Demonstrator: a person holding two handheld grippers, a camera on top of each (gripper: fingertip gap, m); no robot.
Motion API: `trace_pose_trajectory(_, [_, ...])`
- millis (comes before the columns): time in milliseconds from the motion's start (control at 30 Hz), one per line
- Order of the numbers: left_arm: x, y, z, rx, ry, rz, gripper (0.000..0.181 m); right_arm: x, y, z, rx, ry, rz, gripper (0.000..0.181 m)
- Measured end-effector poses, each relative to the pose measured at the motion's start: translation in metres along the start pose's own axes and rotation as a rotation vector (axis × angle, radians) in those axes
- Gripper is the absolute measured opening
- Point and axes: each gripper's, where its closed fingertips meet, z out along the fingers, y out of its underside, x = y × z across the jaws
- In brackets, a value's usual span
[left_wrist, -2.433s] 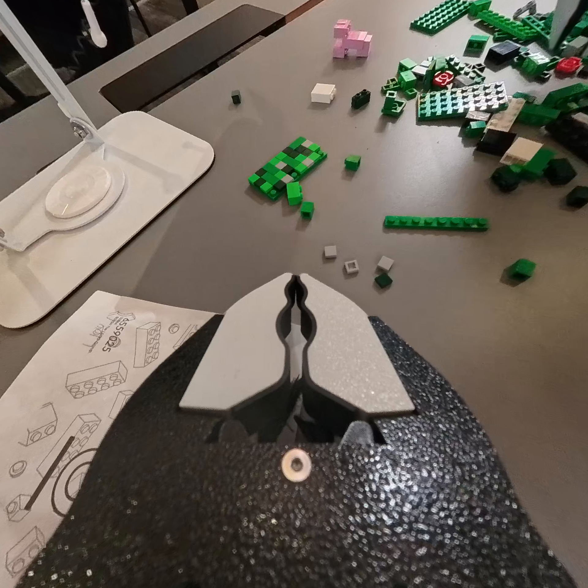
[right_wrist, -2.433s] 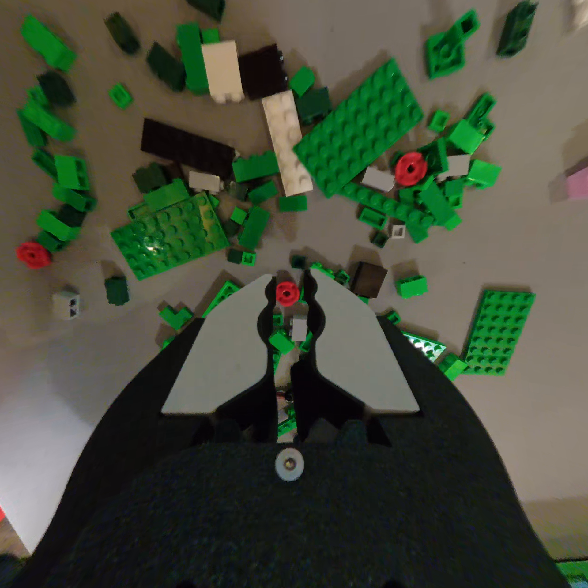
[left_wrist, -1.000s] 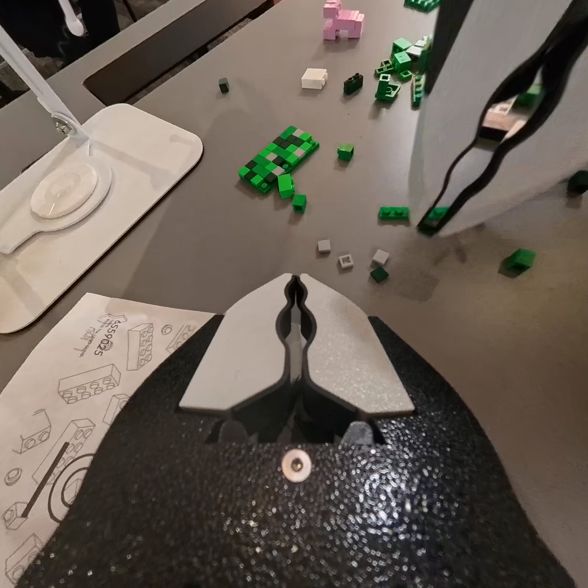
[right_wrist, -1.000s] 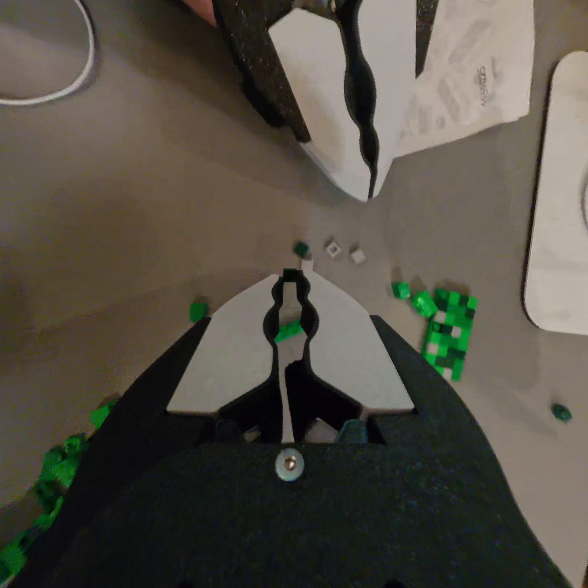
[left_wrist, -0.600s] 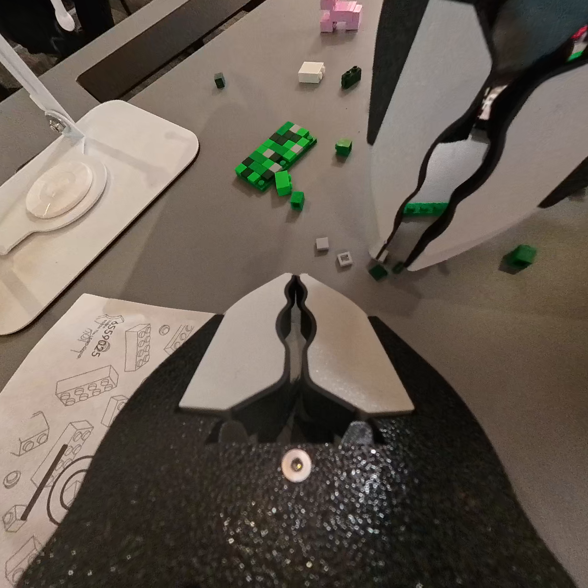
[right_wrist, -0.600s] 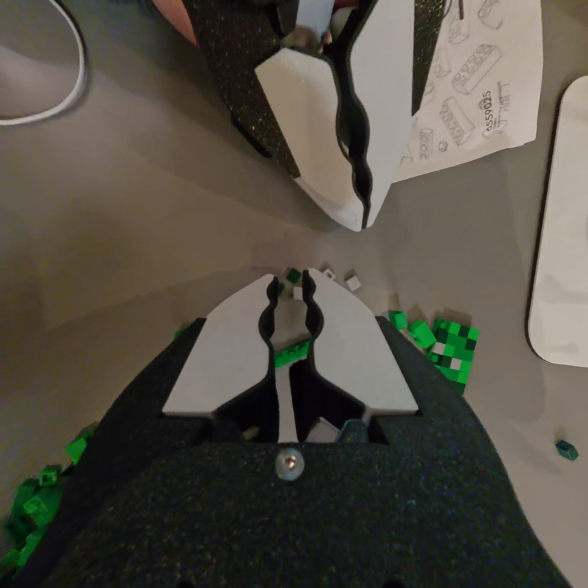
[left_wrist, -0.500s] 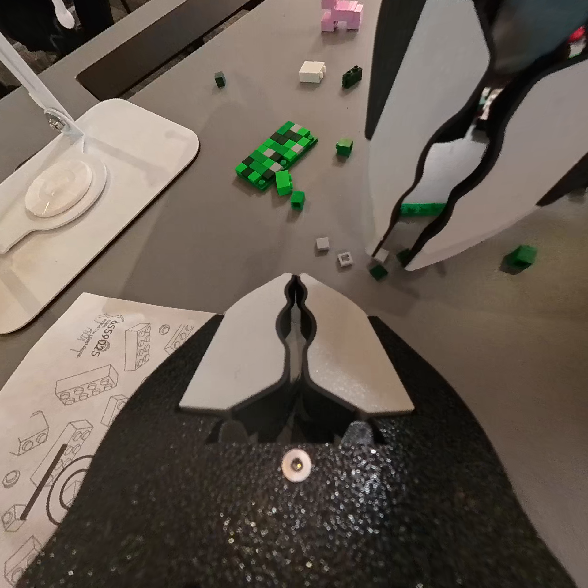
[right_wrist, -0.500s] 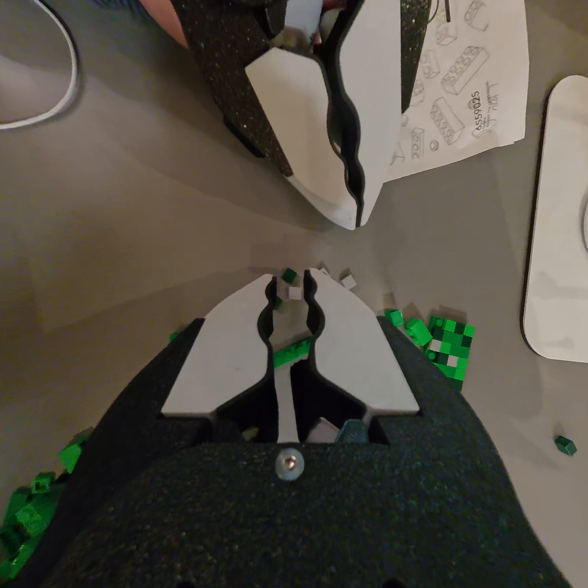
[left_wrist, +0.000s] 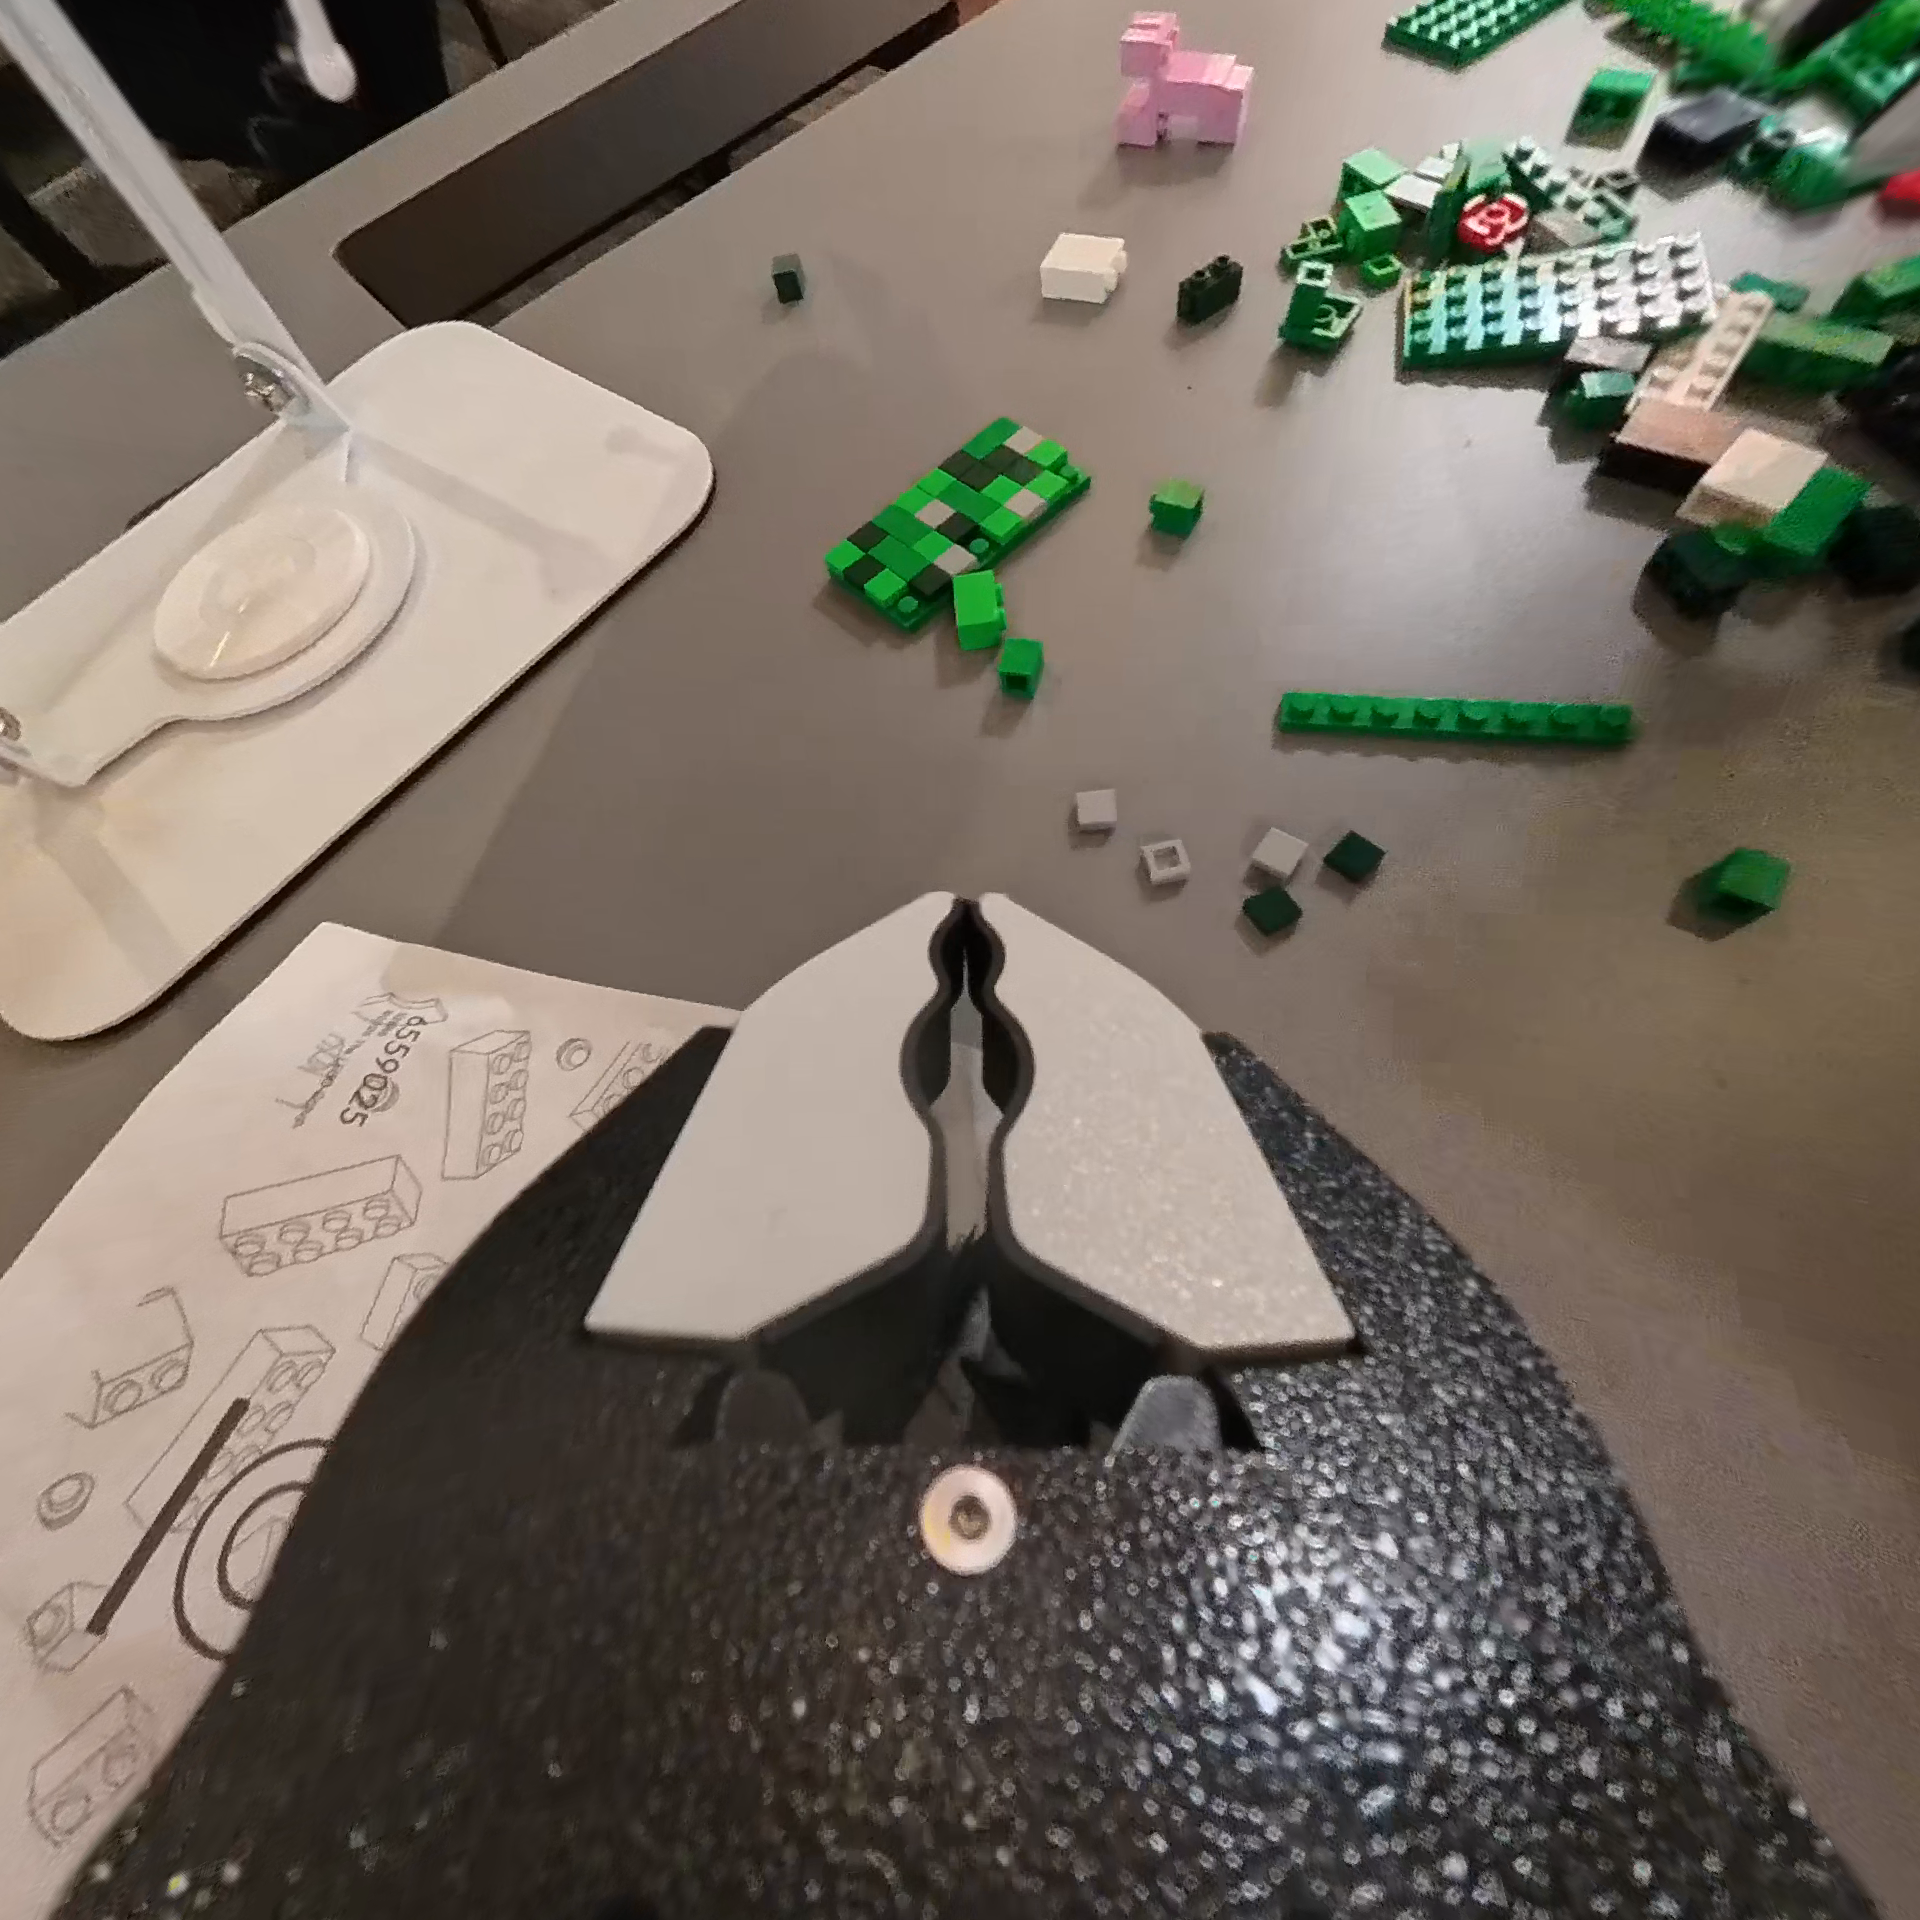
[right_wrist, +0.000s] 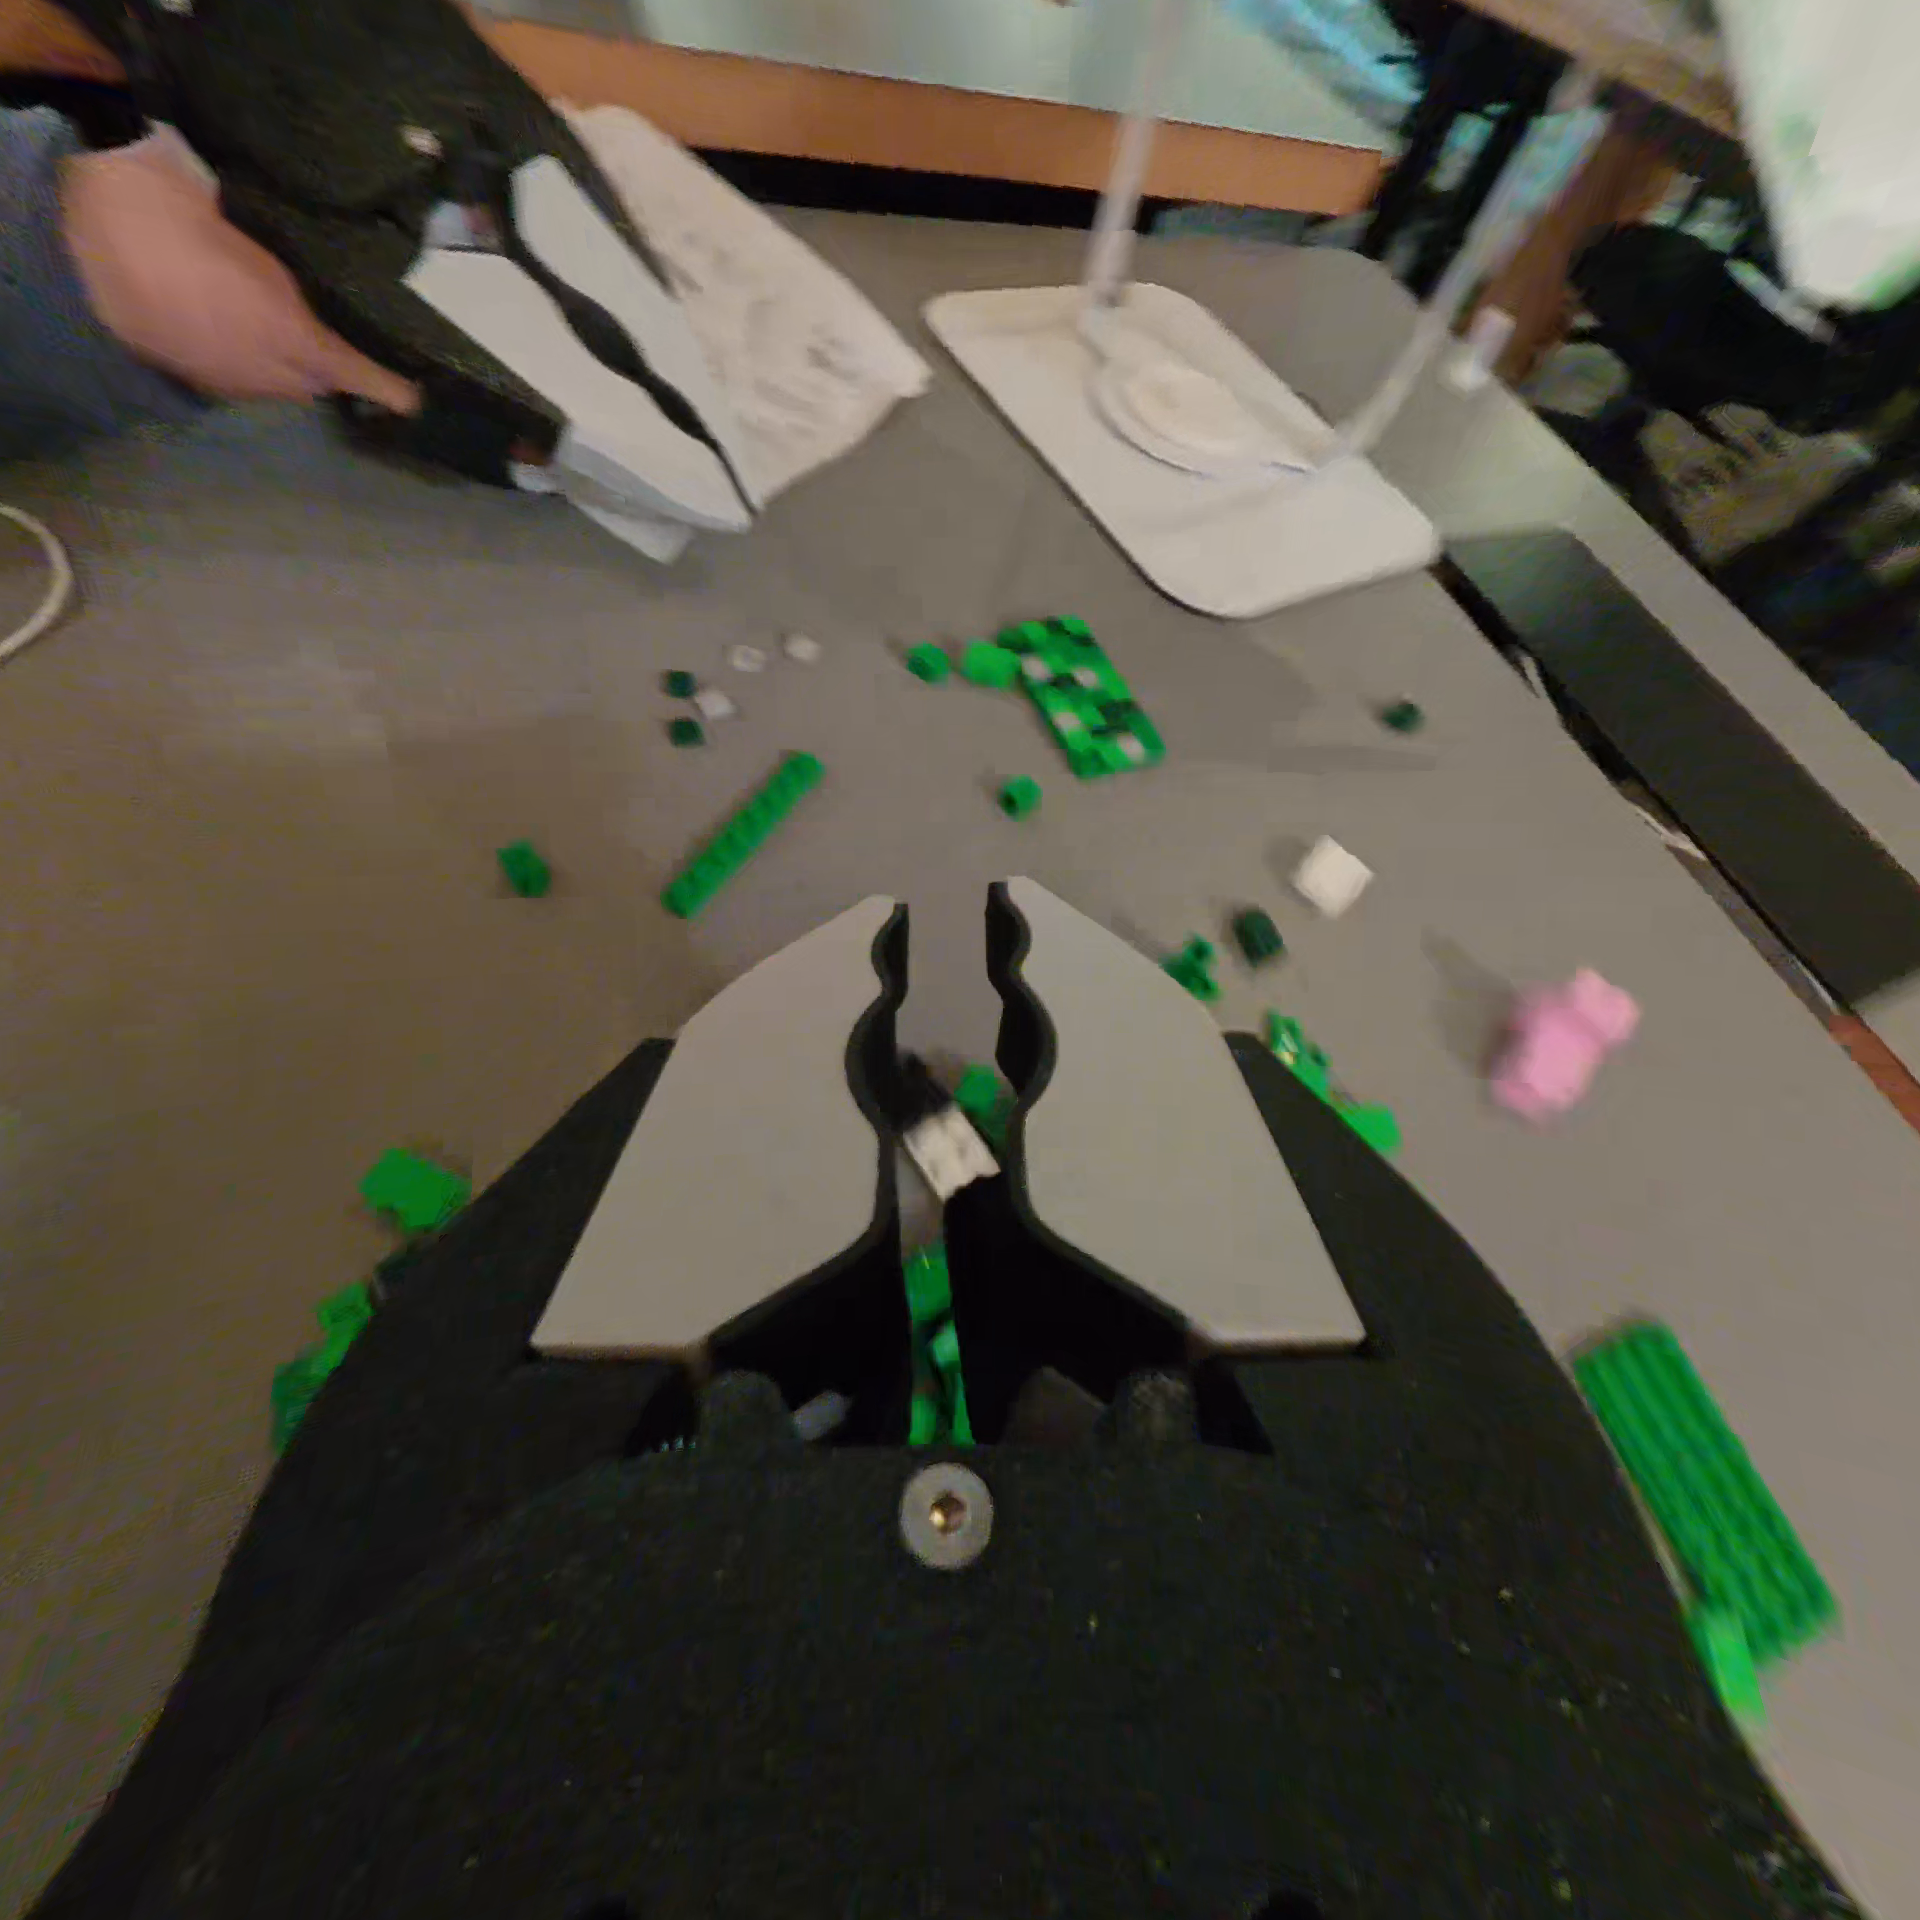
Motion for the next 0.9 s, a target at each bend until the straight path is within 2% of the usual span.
trace_pose_trajectory(167, [-0.003,-0.002,-0.002,0.020,-0.006,-0.030,0.000,0.040,0.029,-0.053,0.090,0.237,0.154,0.011])
trace_pose_trajectory(333, [-0.003,-0.001,-0.001,0.006,-0.014,-0.012,0.000,0.065,0.029,-0.087,0.299,0.486,0.188,0.011])
trace_pose_trajectory(500, [-0.005,-0.003,-0.003,0.031,-0.006,-0.042,0.000,0.070,0.039,-0.081,0.255,0.481,0.276,0.020])
trace_pose_trajectory(633, [-0.005,-0.003,-0.004,0.031,-0.003,-0.052,0.000,0.080,0.045,-0.093,0.246,0.519,0.312,0.020])
trace_pose_trajectory(800, [-0.003,0.000,-0.002,0.010,-0.007,-0.026,0.000,0.086,0.056,-0.109,0.230,0.449,0.432,0.023])
trace_pose_trajectory(900, [-0.002,0.001,-0.001,0.000,-0.009,-0.013,0.000,0.102,0.070,-0.125,0.212,0.518,0.507,0.047])
